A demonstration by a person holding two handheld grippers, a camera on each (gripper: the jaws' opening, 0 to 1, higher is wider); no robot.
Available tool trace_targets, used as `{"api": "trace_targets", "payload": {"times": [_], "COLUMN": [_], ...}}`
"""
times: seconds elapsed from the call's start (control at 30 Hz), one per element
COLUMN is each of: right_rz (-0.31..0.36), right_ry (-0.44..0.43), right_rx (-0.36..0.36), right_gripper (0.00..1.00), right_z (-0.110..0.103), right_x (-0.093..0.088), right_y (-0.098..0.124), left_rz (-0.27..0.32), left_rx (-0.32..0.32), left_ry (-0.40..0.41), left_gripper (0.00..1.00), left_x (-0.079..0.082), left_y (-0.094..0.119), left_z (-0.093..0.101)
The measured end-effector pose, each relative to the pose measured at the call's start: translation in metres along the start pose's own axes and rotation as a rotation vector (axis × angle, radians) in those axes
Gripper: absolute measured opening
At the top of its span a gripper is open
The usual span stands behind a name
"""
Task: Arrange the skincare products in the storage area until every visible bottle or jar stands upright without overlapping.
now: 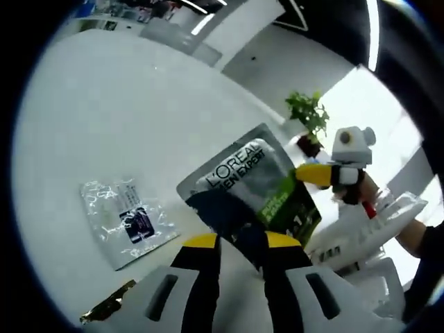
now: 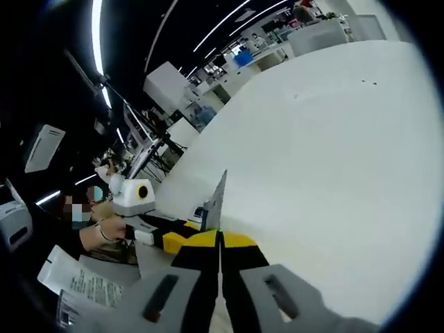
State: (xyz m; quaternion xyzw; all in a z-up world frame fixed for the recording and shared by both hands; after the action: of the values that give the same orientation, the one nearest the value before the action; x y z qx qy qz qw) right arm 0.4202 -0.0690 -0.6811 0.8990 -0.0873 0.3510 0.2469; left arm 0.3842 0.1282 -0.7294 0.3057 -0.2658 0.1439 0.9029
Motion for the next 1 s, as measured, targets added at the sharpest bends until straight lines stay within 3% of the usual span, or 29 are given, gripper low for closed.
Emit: {"api": "trace_targets", "payload": {"times": [0.07, 0.17, 0.37, 0.5, 0.6, 0.63, 0.77, 0.9, 1.0], "right_rz": [0.022, 0.022, 0.017, 0.006, -0.002, -0.001, 0.003, -0.002, -0.028], "right_ry": [0.000, 0.004, -0.001, -0.001, 0.003, 0.002, 0.005, 0.003, 0.016], "right_rx": [0.035, 0.020, 0.000, -0.009, -0.014, -0.014, -0.003, 0.000, 0.003], "right_gripper": [0.01, 0.01, 0.01, 0.01, 0.01, 0.01, 0.01, 0.01, 0.01], "right_z": [-0.002, 0.002, 0.010, 0.010, 0.010, 0.010, 0.008, 0.007, 0.003], "right_x": [0.001, 0.001, 0.001, -0.001, -0.002, -0.002, -0.001, -0.001, -0.004], "right_y": [0.000, 0.003, 0.004, 0.005, 0.006, 0.005, 0.004, 0.004, 0.005], "left_rz": [0.024, 0.047, 0.084, 0.112, 0.133, 0.140, 0.127, 0.122, 0.153], "left_rx": [-0.033, -0.039, -0.062, -0.108, -0.166, -0.173, -0.109, -0.103, -0.104], "left_ry": [0.044, 0.063, -0.009, 0.000, -0.050, -0.104, -0.277, -0.286, -0.288], "left_gripper": [0.19, 0.03, 0.01, 0.00, 0.00, 0.00, 0.00, 0.00, 0.00], "left_x": [0.000, 0.001, 0.012, 0.020, 0.025, 0.026, 0.027, 0.027, 0.031], "left_y": [0.000, 0.006, 0.011, 0.019, 0.024, 0.026, 0.025, 0.024, 0.028], "left_z": [0.001, -0.003, -0.004, 0.001, 0.007, 0.011, 0.012, 0.013, 0.015]}}
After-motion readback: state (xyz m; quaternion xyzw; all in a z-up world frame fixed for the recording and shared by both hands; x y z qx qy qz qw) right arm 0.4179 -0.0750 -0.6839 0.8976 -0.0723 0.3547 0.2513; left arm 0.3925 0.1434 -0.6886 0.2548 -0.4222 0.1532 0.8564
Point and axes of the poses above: the point that each gripper's makers call its tool centre point, and the gripper's own axes: y roughly backward along the fingers, z roughly to its right, x roughly out of its top, the point moved 8 cm from there along y, roughly backward along the fingers, and after that the axes turned 3 degrees about x, right-handed, at the moved point
